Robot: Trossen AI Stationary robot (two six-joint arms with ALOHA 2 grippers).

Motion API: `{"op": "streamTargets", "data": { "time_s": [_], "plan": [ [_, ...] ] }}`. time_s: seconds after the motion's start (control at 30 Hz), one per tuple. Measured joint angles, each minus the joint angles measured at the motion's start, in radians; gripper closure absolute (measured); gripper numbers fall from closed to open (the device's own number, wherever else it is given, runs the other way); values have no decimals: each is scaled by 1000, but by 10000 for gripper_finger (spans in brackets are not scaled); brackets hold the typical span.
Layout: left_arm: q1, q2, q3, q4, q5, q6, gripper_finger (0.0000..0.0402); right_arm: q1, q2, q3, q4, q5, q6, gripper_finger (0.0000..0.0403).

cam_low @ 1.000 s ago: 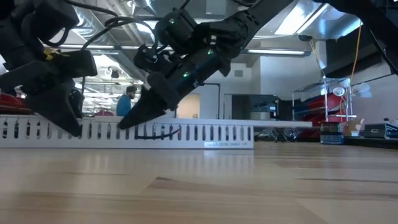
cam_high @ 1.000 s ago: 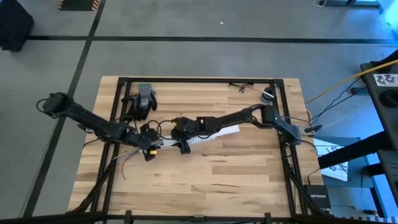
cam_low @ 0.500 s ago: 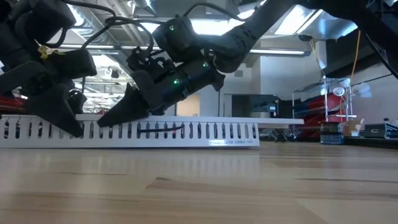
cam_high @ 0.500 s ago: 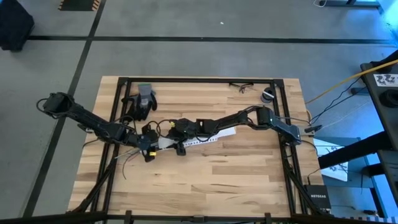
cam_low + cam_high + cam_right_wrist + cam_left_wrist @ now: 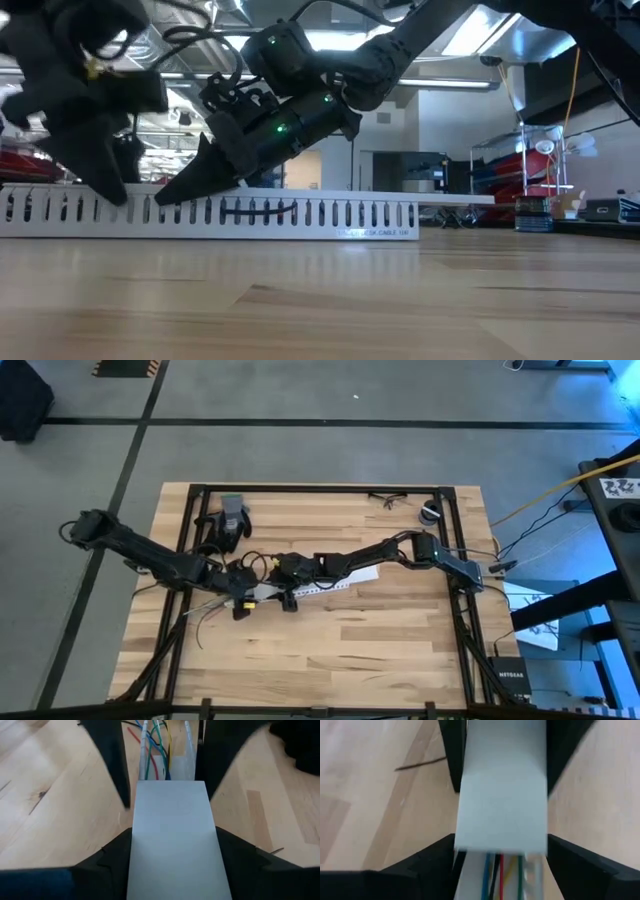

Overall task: Ziptie cables
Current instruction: Close the white cable duct with the lid

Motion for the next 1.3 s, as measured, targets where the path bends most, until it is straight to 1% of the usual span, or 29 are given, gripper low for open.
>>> {"op": "streamTargets", "data": {
  "time_s": [0.07, 0.17, 0.27, 0.33, 0.43, 0.57, 0.77, 0.83, 0.97, 1.13, 1.3],
  "plan": [
    [-15, -21, 51, -121, 0, -13, 113, 0, 0, 0, -8, 0, 0, 179],
    [-56, -42, 101, -251, -4, -67, 117, 0, 0, 1, -15, 0, -3, 175],
    [-120, -48, 95, -304, -36, -130, 120, 0, -1, 0, -18, -1, -4, 174],
    [-168, -47, 65, -300, -86, -169, 121, 0, -1, 0, -19, -1, -5, 176],
    [-220, -45, 4, -233, -142, -215, 121, 0, -1, -1, -22, -2, -9, 176],
    [-245, -45, -68, -110, -162, -272, 128, 0, -2, -2, -26, -5, -14, 175],
    [-238, -47, -128, 8, -174, -252, 185, 0, -2, -6, -5, -26, -8, 178],
    [-229, -47, -139, 48, -172, -241, 194, 0, 1, -8, 26, -46, 16, 178],
    [-202, -45, -142, 99, -162, -196, 191, 8, 13, -10, 88, -31, 38, 175],
    [-163, -41, -144, 151, -155, -139, 188, 13, 15, -10, 115, -18, 57, 175],
    [-123, -3, -145, 262, -164, -68, 188, 15, 17, -11, 152, -9, 64, 174]
  ]
}}
